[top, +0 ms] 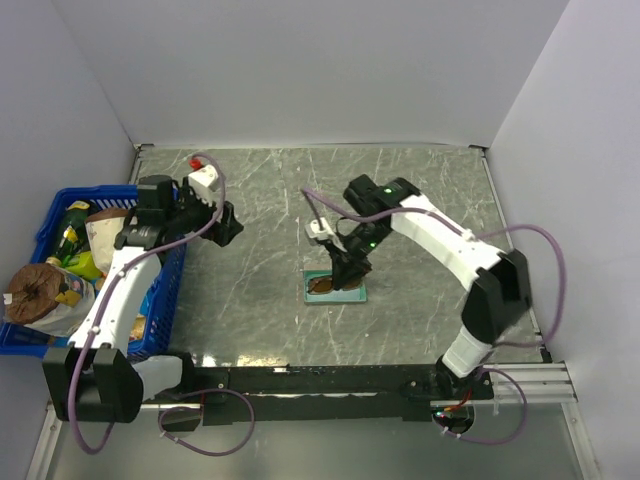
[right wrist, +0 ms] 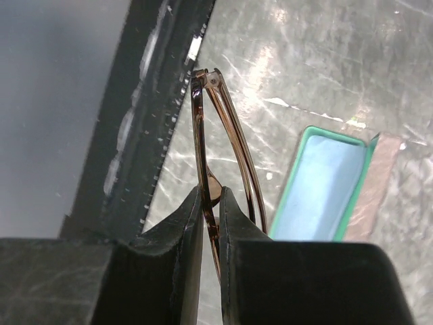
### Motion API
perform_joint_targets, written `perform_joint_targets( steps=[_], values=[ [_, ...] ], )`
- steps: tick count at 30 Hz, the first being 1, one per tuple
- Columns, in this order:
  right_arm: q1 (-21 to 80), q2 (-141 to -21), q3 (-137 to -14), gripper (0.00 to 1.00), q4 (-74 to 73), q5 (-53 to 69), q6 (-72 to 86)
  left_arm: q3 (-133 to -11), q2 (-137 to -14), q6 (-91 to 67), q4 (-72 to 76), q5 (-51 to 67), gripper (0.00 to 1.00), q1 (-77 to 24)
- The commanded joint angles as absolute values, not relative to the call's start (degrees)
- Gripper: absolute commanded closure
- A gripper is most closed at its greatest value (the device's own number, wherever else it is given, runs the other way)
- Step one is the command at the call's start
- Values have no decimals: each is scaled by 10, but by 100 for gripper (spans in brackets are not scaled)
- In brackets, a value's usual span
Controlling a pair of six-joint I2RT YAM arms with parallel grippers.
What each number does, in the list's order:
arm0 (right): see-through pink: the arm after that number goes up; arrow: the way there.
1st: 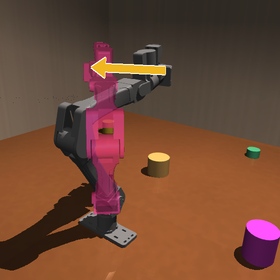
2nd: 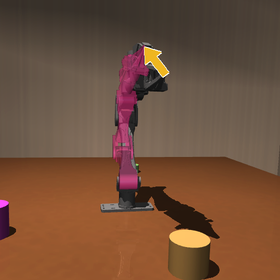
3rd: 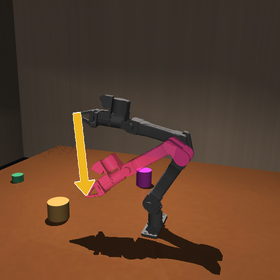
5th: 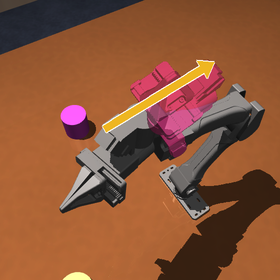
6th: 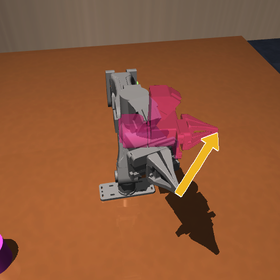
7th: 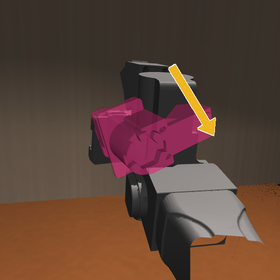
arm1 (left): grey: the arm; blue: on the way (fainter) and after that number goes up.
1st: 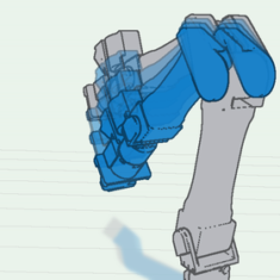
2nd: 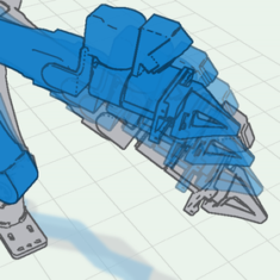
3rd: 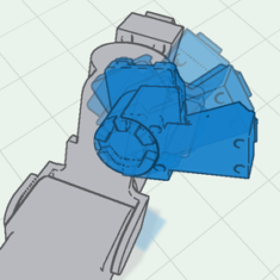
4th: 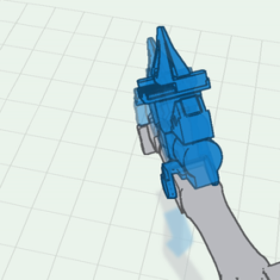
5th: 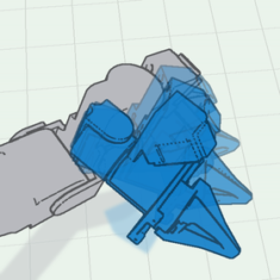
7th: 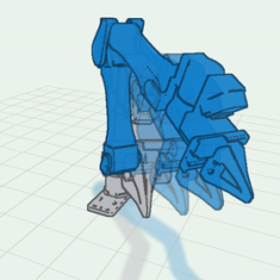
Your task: Organize the sunglasses
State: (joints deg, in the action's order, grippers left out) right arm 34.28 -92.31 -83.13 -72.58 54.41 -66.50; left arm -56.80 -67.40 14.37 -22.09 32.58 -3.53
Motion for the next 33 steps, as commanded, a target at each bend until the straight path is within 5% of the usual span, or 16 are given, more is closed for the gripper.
perform_joint_targets(
  steps=[1,33],
  values=[
    [362,-997,-917,100,-849,502,-690,-554,-630,100,-210,332,4,-5],
    [392,-1120,-866,100,-679,369,-482,-485,-587,100,-168,361,4,14]
  ],
)
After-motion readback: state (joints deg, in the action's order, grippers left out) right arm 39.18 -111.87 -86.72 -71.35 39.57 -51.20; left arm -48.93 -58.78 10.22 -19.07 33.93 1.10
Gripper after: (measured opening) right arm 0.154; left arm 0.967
